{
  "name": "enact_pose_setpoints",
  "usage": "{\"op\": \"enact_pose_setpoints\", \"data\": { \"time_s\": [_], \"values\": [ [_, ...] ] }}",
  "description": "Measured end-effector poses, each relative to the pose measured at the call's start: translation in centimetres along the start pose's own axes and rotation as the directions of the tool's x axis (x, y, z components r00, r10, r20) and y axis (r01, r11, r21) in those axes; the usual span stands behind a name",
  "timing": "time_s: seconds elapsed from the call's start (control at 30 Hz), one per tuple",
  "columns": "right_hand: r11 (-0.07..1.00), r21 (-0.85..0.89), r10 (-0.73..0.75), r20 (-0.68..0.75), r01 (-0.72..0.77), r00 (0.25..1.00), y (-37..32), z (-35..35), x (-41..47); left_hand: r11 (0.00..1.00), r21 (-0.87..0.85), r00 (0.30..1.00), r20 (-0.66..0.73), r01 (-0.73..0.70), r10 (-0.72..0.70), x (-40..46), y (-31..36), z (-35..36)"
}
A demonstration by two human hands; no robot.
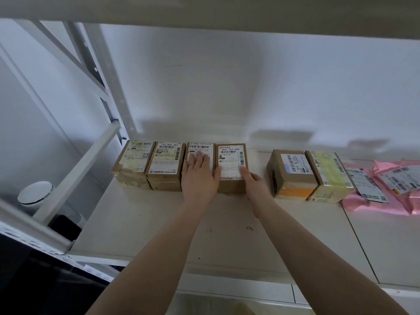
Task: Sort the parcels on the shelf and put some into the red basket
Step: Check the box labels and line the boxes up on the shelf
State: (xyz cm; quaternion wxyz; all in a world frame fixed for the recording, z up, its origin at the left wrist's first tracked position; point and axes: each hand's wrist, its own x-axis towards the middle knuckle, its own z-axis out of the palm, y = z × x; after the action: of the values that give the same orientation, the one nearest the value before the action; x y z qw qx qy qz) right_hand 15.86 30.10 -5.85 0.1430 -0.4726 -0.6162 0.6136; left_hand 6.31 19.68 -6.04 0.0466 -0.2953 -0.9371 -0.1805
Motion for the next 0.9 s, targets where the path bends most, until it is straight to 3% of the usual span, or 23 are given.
{"op": "enact_pose_setpoints", "data": {
  "time_s": [0.33,0.9],
  "values": [
    [0.994,-0.108,-0.006,0.012,0.007,1.0,-0.1,-0.2,0.2,0.999,-0.033,0.999,-0.053,-0.008,0.007,0.1,-0.3,0.5],
    [0.999,0.044,0.025,0.084,-0.029,0.996,0.3,-2.6,-1.6,0.999,-0.029,0.999,-0.051,-0.014,0.013,-0.1,1.0,0.3]
  ]
}}
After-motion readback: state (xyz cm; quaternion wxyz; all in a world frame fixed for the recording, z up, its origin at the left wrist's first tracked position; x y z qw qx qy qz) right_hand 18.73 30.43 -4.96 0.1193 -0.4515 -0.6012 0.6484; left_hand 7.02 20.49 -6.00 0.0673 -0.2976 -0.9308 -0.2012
